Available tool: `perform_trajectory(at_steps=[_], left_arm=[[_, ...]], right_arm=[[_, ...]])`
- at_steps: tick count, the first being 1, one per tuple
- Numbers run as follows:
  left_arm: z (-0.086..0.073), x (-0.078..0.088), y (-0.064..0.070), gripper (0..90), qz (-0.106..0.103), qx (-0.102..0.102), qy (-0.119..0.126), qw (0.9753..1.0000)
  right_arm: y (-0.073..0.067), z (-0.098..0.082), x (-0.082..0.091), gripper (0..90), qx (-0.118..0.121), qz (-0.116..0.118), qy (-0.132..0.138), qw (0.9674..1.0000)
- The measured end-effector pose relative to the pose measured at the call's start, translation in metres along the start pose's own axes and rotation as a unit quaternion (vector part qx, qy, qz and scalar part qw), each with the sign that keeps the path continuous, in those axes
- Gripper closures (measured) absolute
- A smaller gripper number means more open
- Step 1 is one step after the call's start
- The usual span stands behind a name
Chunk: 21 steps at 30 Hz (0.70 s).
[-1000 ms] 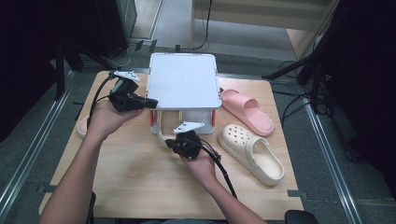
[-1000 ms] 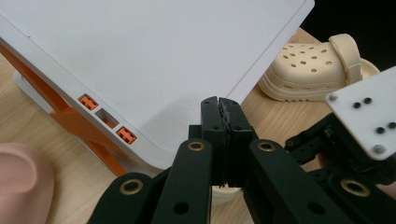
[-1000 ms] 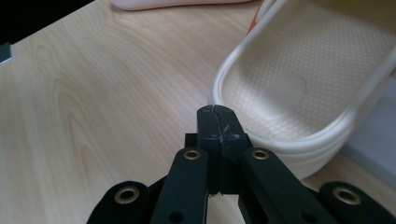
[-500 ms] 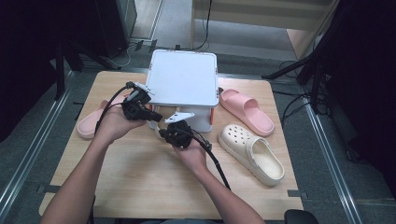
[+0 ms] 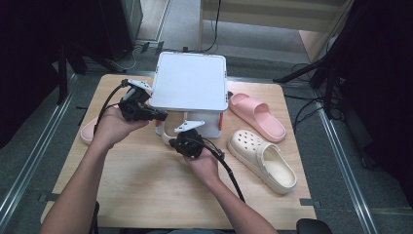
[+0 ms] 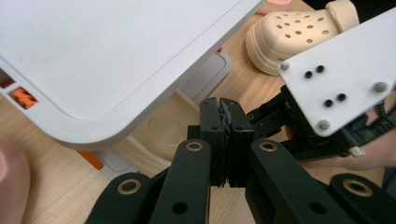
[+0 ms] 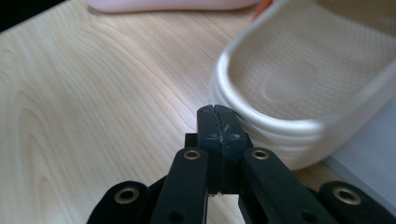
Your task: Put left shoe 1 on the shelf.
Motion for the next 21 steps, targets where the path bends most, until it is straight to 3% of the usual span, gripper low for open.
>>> perform_trajectory(at_steps=[2,4,10,18,21], left_arm=[[0.000,0.002,0.000,88.6,0.001,0.001,0.002,1.0000],[0.001,0.007,-0.001,88.4,-0.002,0.003,0.010,0.9999],[0.002,0.019,-0.001,88.0,0.001,0.004,0.028,0.9996],[0.000,0.026,-0.003,87.6,0.006,0.009,0.033,0.9994],[-0.001,0.031,-0.004,86.7,0.009,0.015,0.039,0.9991]], right_arm=[[0.001,0.000,0.000,90.0,0.001,0.003,0.002,1.0000],[0.001,0.005,-0.001,90.0,0.016,-0.010,0.005,0.9998],[0.006,0.016,-0.008,90.0,0.019,-0.018,0.010,0.9996],[0.016,0.023,-0.016,90.0,0.002,-0.022,0.011,0.9997],[0.016,0.024,-0.012,90.0,-0.006,-0.014,0.014,0.9998]])
Point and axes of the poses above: each handheld gripper's, and its own axes: x roughly backward along the jaws, z roughly out of its top, y roughly to its right, the point moved 3 cm from there along -x, roughly forward along the jaws
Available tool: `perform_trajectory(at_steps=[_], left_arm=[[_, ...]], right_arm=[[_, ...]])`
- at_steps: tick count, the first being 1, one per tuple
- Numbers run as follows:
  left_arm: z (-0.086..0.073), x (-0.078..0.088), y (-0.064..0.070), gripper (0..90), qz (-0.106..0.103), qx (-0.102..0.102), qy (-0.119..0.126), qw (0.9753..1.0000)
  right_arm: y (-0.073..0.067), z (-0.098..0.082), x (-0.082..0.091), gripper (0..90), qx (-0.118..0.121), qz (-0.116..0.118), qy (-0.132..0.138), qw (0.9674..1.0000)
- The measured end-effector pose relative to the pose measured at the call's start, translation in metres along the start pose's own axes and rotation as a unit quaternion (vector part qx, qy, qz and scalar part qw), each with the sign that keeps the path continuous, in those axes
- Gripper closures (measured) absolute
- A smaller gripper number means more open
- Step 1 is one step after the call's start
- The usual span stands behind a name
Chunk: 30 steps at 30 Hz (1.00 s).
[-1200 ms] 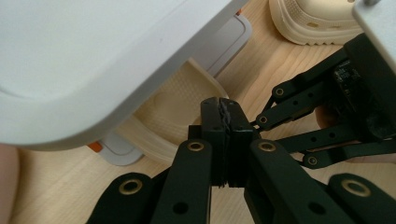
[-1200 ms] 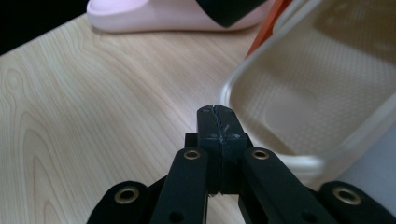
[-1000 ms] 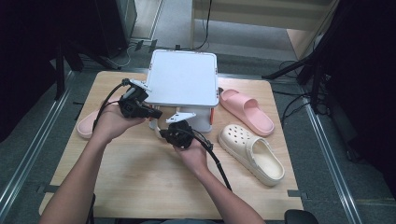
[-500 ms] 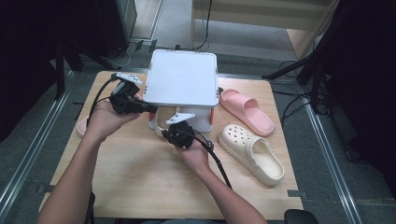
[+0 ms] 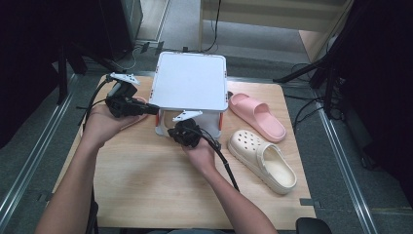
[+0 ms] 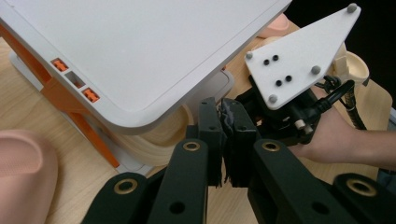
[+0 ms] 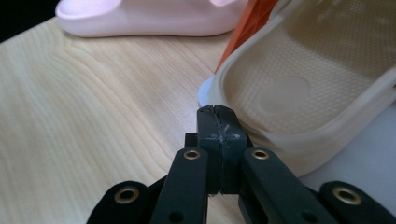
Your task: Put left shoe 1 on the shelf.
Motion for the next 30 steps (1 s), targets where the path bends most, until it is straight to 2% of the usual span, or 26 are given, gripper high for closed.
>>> perform_trajectory(at_steps=[7,9,10,11,12,13,15,16,18,22,23,26,30], left_arm=[[-0.002,0.008,0.001,79.3,0.004,0.007,0.006,0.9999],[-0.003,0.011,0.002,68.4,0.007,0.012,0.009,0.9999],[-0.004,0.013,0.002,68.4,0.009,0.013,0.010,0.9998],[-0.005,0.014,0.003,64.3,0.010,0.018,0.017,0.9996],[-0.008,0.017,0.003,57.0,0.015,0.025,0.026,0.9992],[-0.008,0.017,0.003,54.6,0.015,0.025,0.026,0.9992],[-0.012,0.018,0.003,51.9,0.022,0.027,0.030,0.9989],[-0.016,0.020,0.002,49.5,0.029,0.031,0.031,0.9986],[-0.020,0.021,0.002,47.5,0.035,0.033,0.030,0.9984],[-0.026,0.021,0.001,44.9,0.043,0.037,0.029,0.9980],[-0.028,0.023,0.000,42.9,0.047,0.039,0.028,0.9977],[-0.031,0.025,-0.001,41.3,0.051,0.043,0.030,0.9974],[-0.035,0.028,-0.006,38.9,0.051,0.050,0.032,0.9969]], right_arm=[[-0.004,-0.005,0.024,88.2,-0.006,0.032,0.005,0.9995],[-0.006,-0.010,0.046,85.0,-0.002,0.043,0.008,0.9990],[-0.006,-0.010,0.046,85.0,-0.002,0.043,0.008,0.9990],[-0.006,-0.012,0.053,83.5,0.001,0.045,0.011,0.9989],[-0.005,-0.015,0.069,80.4,0.005,0.051,0.016,0.9986],[-0.005,-0.015,0.069,80.4,0.005,0.051,0.016,0.9986],[-0.003,-0.020,0.083,77.9,0.010,0.054,0.020,0.9983],[-0.001,-0.025,0.097,75.9,0.016,0.055,0.028,0.9980],[0.002,-0.031,0.110,74.7,0.022,0.053,0.033,0.9978],[0.007,-0.041,0.127,73.7,0.021,0.047,0.037,0.9980],[0.011,-0.047,0.137,73.7,0.017,0.042,0.036,0.9983],[0.016,-0.053,0.146,72.7,0.016,0.039,0.037,0.9984],[0.026,-0.066,0.165,70.6,0.032,0.023,0.035,0.9986]])
Point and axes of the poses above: each handheld gripper's, and its own axes: x roughly backward along the jaws, z roughly out of its top, y roughly to its right, the point moved 3 cm from there along -x, roughly forward along the jaws
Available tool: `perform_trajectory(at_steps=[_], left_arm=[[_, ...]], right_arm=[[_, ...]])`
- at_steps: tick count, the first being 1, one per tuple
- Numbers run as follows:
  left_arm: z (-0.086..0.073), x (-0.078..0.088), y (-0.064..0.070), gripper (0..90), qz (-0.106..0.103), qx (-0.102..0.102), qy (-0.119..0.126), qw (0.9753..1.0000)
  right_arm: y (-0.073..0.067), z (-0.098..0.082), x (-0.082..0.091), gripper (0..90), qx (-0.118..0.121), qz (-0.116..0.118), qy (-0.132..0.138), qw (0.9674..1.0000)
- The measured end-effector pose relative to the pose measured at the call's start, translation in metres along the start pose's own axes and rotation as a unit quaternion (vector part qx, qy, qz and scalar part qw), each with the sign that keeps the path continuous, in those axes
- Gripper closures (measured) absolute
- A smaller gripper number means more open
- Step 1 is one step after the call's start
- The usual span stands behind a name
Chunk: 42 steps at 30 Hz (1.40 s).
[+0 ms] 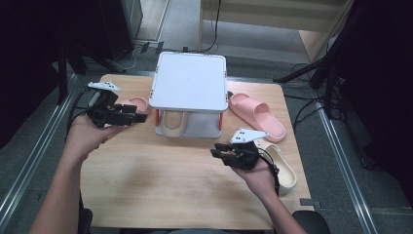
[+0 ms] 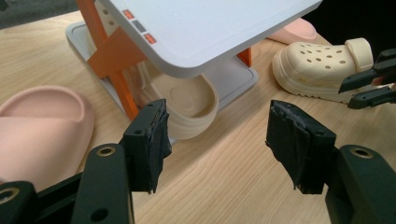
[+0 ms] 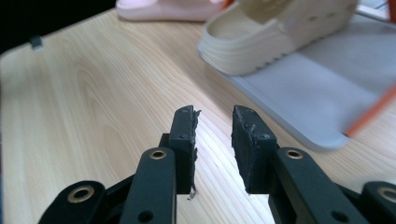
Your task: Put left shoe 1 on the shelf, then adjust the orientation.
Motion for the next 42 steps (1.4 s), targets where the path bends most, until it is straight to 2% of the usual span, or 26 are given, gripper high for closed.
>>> perform_trajectory(at_steps=[3,5,8,11,13,16,18,20,23,25,27,29,33,35,36,40,42], left_arm=[[-0.002,0.000,-0.003,39.3,0.001,0.005,0.002,1.0000],[-0.003,0.000,-0.008,40.3,0.003,0.009,0.000,1.0000],[-0.003,-0.001,-0.009,46.1,0.002,0.012,-0.001,0.9999],[-0.002,-0.002,-0.010,71.5,-0.006,0.015,-0.005,0.9999],[-0.001,-0.004,-0.011,78.5,-0.010,0.021,-0.010,0.9997],[0.003,-0.007,-0.012,83.7,-0.014,0.016,-0.014,0.9997],[0.011,-0.009,-0.010,88.0,-0.016,0.005,-0.010,0.9998],[0.014,-0.009,-0.010,88.9,-0.017,0.001,-0.007,0.9998],[0.025,-0.013,-0.006,89.7,-0.035,-0.013,0.000,0.9993],[0.030,-0.015,-0.006,89.8,-0.031,-0.020,-0.003,0.9993],[0.033,-0.016,-0.006,89.8,-0.034,-0.020,-0.002,0.9992],[0.038,-0.017,-0.006,89.8,-0.039,-0.022,0.008,0.9989],[0.047,-0.018,-0.009,89.8,-0.033,-0.023,0.014,0.9991],[0.051,-0.018,-0.012,89.8,-0.047,-0.015,0.027,0.9984],[0.054,-0.022,-0.012,89.8,-0.019,-0.026,0.007,0.9994],[0.059,-0.024,-0.011,89.8,-0.028,-0.030,0.008,0.9991],[0.062,-0.026,-0.012,89.7,-0.036,-0.023,0.015,0.9990]], right_arm=[[0.005,-0.006,0.007,70.2,0.004,-0.008,-0.004,0.9999],[0.013,-0.014,0.017,70.3,-0.012,-0.016,-0.006,0.9998],[0.017,-0.018,0.024,70.4,-0.020,-0.021,-0.007,0.9995],[0.024,-0.022,0.034,70.4,-0.031,-0.031,-0.006,0.9990],[0.027,-0.026,0.040,70.3,-0.038,-0.038,-0.005,0.9985],[0.031,-0.031,0.049,70.4,-0.049,-0.047,-0.006,0.9977],[0.033,-0.036,0.059,70.5,-0.056,-0.059,-0.003,0.9967],[0.034,-0.037,0.062,70.6,-0.060,-0.062,-0.001,0.9963],[0.036,-0.044,0.075,70.7,-0.075,-0.075,0.002,0.9944],[0.038,-0.047,0.080,70.1,-0.084,-0.082,0.005,0.9931],[0.039,-0.049,0.082,69.9,-0.089,-0.086,0.006,0.9923],[0.040,-0.052,0.086,69.1,-0.094,-0.091,0.005,0.9913],[0.041,-0.058,0.091,66.5,-0.098,-0.102,0.000,0.9899],[0.041,-0.059,0.093,65.3,-0.100,-0.105,0.003,0.9895],[0.041,-0.060,0.095,64.7,-0.104,-0.107,0.004,0.9888],[0.043,-0.062,0.098,63.8,-0.103,-0.115,0.004,0.9879],[0.043,-0.064,0.100,63.8,-0.105,-0.121,0.001,0.9870]])
Point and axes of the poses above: each handheld gripper's, and its own axes: x roughly backward along the jaws, z roughly out of its top, y roughly to its right, the point moved 3 cm from there along -x, roughly forward along the jaws
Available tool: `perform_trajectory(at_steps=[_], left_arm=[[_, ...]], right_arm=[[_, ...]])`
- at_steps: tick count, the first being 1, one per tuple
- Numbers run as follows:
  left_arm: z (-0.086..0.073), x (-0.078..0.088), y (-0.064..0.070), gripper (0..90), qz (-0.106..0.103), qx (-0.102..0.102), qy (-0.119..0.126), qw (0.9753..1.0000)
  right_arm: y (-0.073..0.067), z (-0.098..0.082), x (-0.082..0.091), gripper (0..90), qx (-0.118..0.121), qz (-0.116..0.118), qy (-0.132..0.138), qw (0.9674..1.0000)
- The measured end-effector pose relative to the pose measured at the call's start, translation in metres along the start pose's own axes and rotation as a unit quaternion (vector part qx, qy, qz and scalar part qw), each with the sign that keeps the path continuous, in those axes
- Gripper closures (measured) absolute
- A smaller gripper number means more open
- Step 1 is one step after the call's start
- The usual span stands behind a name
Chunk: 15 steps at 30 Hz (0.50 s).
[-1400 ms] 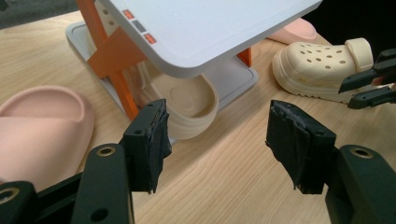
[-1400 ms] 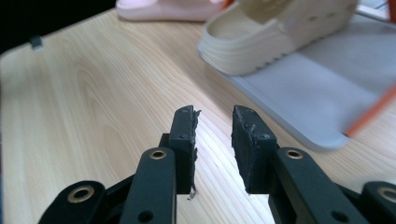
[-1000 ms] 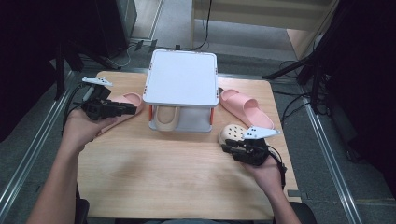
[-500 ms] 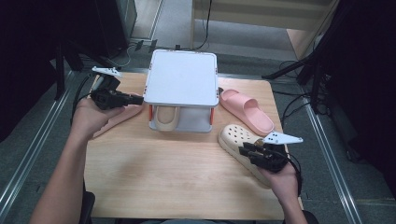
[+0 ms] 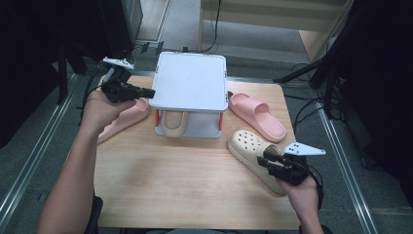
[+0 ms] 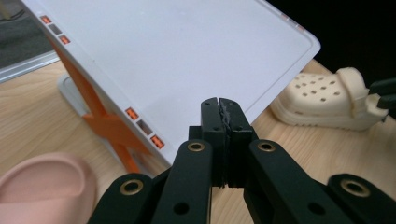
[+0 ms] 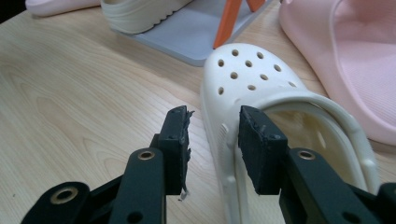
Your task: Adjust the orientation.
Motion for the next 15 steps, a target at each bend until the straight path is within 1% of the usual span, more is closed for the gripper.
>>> perform_trajectory(at_steps=[1,3,5,7,8,12,14,15], left_arm=[[0.000,-0.002,-0.001,89.7,-0.002,0.001,0.002,1.0000],[-0.001,-0.009,-0.005,89.7,0.005,0.000,-0.010,0.9999],[-0.001,-0.011,-0.006,89.7,0.008,0.000,-0.012,0.9999],[-0.002,-0.016,-0.010,89.7,0.016,-0.006,-0.017,0.9997],[-0.002,-0.016,-0.010,89.7,0.016,-0.006,-0.017,0.9997],[-0.005,-0.023,-0.011,89.6,0.025,-0.021,-0.033,0.9989],[-0.006,-0.027,-0.011,89.6,0.028,-0.025,-0.043,0.9984],[-0.008,-0.029,-0.009,89.7,0.025,-0.031,-0.044,0.9982]], right_arm=[[0.000,-0.001,0.001,63.8,0.001,-0.002,-0.001,1.0000],[0.002,-0.004,0.001,63.5,0.002,-0.009,-0.009,0.9999],[0.003,-0.007,0.001,63.4,-0.001,-0.013,-0.013,0.9998],[0.005,-0.008,0.000,63.4,-0.002,-0.016,-0.015,0.9998],[0.006,-0.009,0.000,63.4,-0.005,-0.016,-0.017,0.9997],[0.008,-0.012,-0.004,63.4,-0.009,-0.017,-0.026,0.9995],[0.008,-0.015,-0.008,63.4,-0.009,-0.017,-0.037,0.9991],[0.008,-0.015,-0.009,63.4,-0.009,-0.018,-0.039,0.9990]])
Point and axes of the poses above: each handheld gripper's, and its own axes: x roughly backward along the jaws, z roughly out of its top, y roughly to its right, the point moved 3 cm from there along -x, roughly forward along the jaws
